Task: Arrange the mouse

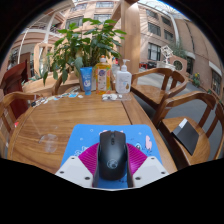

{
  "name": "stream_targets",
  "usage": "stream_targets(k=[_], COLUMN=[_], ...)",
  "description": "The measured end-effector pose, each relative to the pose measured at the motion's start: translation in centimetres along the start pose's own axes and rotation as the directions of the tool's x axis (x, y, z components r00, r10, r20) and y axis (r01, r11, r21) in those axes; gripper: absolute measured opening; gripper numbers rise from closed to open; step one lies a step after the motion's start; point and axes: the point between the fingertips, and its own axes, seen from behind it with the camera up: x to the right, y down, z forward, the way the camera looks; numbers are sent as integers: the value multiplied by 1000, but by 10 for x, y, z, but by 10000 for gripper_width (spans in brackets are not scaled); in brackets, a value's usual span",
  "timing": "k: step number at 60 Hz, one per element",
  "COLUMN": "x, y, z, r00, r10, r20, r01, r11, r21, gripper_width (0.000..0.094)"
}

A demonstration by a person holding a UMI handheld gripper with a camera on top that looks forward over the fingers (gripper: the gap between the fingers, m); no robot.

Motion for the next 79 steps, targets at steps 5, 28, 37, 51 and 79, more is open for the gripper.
stream_targets(k=[5, 28, 37, 51, 79], x=[0, 1, 1, 3, 9], y=[13, -9, -20, -6, 31], z=[12, -66, -136, -225, -282], r00=[999, 1000, 1000, 999, 997], r10=[23, -1, -19, -29, -51], r20=[23, -3, -20, -37, -55], r01=[-22, 1, 20, 33, 57], r11=[999, 1000, 997, 992, 992], r21=[-27, 25, 81, 118, 112], gripper_width=[456, 854, 854, 852, 852])
